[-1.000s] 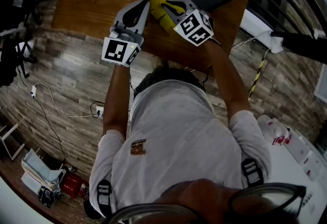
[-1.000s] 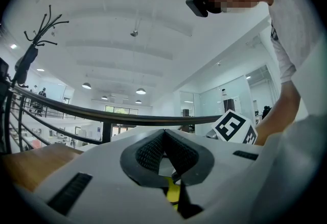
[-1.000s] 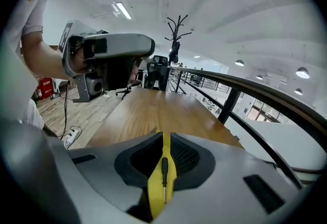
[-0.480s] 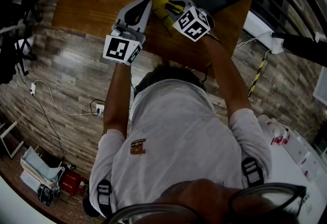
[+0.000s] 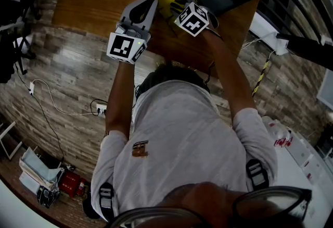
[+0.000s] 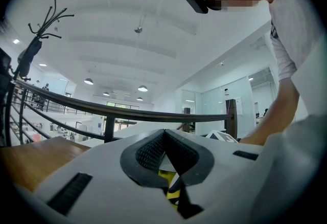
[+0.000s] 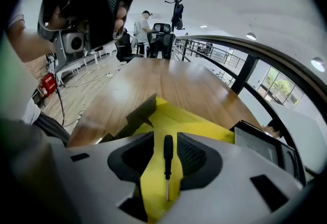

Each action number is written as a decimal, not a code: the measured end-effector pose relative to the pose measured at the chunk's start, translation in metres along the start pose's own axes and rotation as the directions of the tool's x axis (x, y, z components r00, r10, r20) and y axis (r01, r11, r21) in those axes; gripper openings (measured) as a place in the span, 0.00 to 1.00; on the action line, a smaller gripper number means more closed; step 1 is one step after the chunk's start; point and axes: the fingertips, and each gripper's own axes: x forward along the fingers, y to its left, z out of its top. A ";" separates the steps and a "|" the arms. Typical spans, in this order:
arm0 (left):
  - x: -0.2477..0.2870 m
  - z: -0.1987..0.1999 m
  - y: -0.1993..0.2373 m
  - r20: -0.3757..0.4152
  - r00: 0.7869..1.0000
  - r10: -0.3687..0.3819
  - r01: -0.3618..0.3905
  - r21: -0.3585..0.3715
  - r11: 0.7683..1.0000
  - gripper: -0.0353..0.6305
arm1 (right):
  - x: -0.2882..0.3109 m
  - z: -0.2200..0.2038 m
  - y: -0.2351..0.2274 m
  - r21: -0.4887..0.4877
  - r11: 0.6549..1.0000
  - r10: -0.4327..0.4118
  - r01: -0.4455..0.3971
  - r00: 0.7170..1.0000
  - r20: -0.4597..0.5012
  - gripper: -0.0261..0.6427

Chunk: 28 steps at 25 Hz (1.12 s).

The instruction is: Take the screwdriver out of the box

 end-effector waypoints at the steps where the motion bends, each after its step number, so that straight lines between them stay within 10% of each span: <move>1: 0.000 -0.001 0.001 0.000 1.000 0.000 0.000 -0.002 1.000 0.08 | 0.004 -0.003 0.000 0.004 1.000 0.008 -0.008 1.000 -0.015 0.26; 28: -0.012 -0.010 0.012 -0.030 0.999 0.028 -0.028 -0.006 1.000 0.08 | 0.033 -0.022 -0.003 0.173 0.980 0.108 -0.095 0.992 -0.070 0.21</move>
